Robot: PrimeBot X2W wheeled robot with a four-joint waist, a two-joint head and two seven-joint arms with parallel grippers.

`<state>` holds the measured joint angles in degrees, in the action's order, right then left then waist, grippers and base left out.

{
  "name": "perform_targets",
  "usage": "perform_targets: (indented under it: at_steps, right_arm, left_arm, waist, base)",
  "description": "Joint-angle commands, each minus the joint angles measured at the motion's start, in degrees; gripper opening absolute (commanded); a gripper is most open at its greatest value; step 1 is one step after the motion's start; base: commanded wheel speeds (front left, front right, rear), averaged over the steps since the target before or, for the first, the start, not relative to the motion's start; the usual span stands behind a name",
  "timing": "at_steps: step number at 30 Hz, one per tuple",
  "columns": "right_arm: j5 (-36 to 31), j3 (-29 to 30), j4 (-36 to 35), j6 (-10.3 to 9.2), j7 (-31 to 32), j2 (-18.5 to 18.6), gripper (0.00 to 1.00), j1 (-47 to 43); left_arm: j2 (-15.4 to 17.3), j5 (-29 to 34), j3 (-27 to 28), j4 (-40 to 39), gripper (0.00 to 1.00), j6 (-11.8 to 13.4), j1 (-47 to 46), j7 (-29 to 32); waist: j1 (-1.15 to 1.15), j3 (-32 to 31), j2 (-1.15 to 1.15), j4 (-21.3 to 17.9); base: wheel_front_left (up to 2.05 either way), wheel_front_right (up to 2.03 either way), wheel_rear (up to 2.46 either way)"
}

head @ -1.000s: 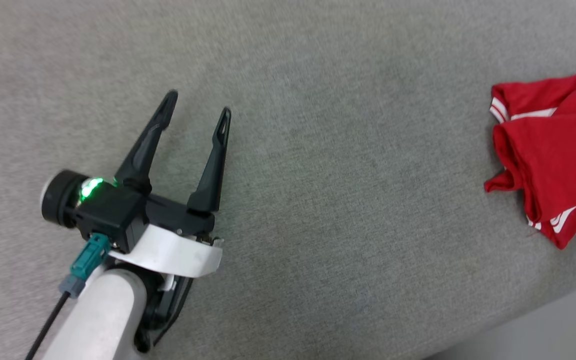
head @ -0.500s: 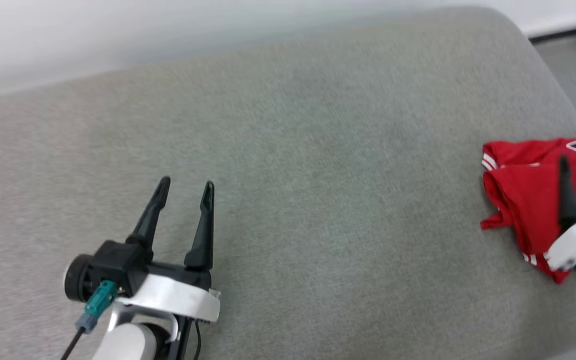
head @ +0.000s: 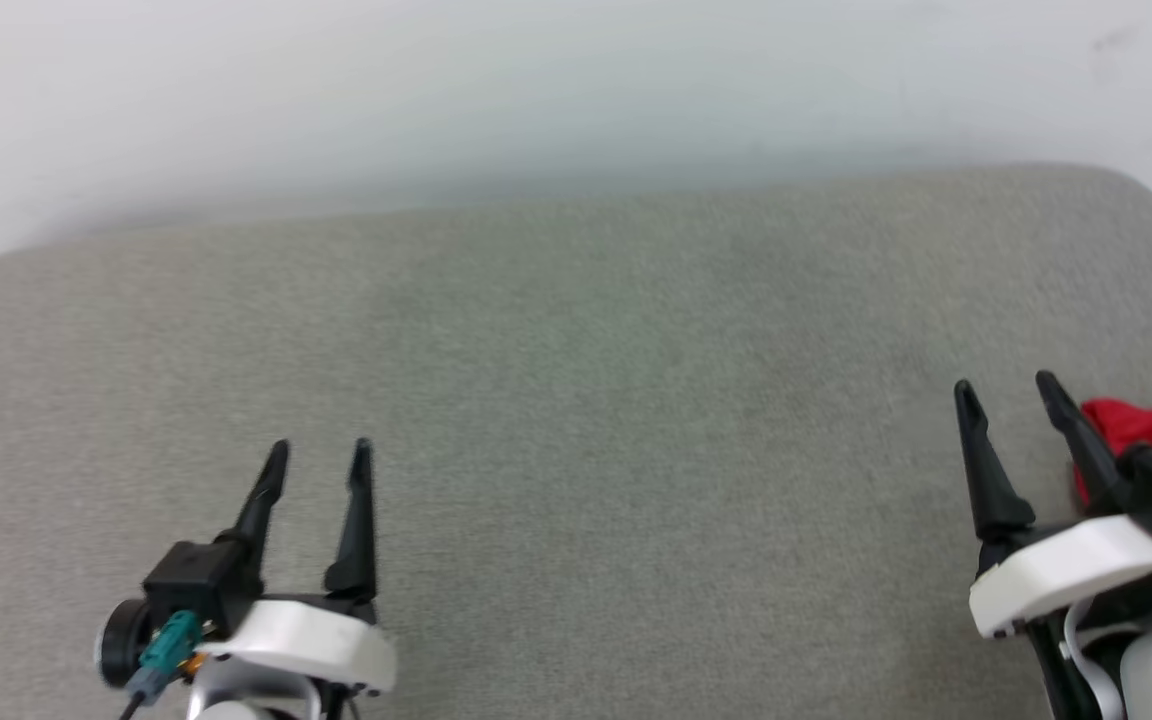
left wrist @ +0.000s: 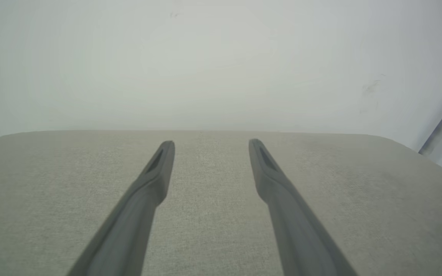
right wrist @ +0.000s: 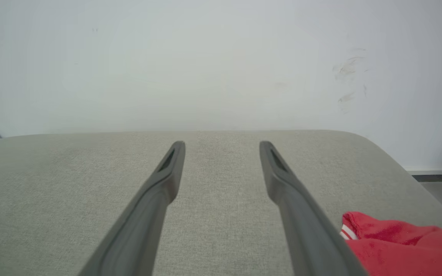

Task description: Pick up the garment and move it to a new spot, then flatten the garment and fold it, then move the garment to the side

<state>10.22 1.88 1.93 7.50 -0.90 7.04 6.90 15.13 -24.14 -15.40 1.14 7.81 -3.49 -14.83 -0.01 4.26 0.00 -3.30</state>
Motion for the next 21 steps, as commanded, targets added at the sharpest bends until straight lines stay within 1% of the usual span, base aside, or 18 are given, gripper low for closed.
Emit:
perform_targets:
  at_steps: [1, 5, 11, 13, 17, 21]
  right_arm:
    - [0.27, -0.17, -0.87, -0.03, 0.12, -0.23, 1.0, -1.48]
    - [-0.1, -0.34, -4.51, -0.02, 0.92, -0.88, 1.0, -5.4]
    - [-0.86, 0.42, -9.21, -0.02, 2.74, -2.13, 1.0, -11.44]
    - [-1.02, 0.61, -10.03, -0.02, 3.31, -2.57, 1.0, -12.77]
    - [-1.2, 0.54, -10.93, -0.02, 3.68, -3.07, 1.0, -14.07]
    - [-1.45, 0.78, -11.2, -0.02, 3.62, -3.43, 1.0, -14.19]
  left_arm:
    - [0.37, -0.23, 0.69, 0.2, 1.0, 0.05, 0.98, -0.33]
    - [0.92, 0.15, 1.79, 0.08, 1.0, -0.44, 3.28, -0.41]
    - [1.25, 0.84, 2.35, -0.27, 1.0, -0.76, 6.23, -0.46]
    - [1.19, 1.08, 2.39, 0.0, 1.0, -1.04, 6.82, -0.47]
    - [0.97, 1.92, 2.4, 0.39, 1.0, -0.82, 7.52, -0.48]
    - [0.85, 2.51, 2.93, 0.53, 1.0, -1.47, 7.33, -0.47]
  waist:
    - [0.01, -2.04, 0.0, 1.93]
    - [0.01, -4.09, 0.0, 2.66]
    - [0.01, -5.63, 0.0, 2.47]
    - [0.01, -5.85, 0.0, 2.32]
    - [0.01, -6.0, 0.0, 2.1]
    - [0.01, -5.92, 0.0, 2.16]
  base:
    - [0.0, 0.0, 0.0]
    - [0.0, 0.0, 0.0]
    - [0.0, 0.0, 0.0]
    - [0.0, 0.0, 0.0]
    - [0.0, 0.0, 0.0]
    - [0.0, 0.0, 0.0]
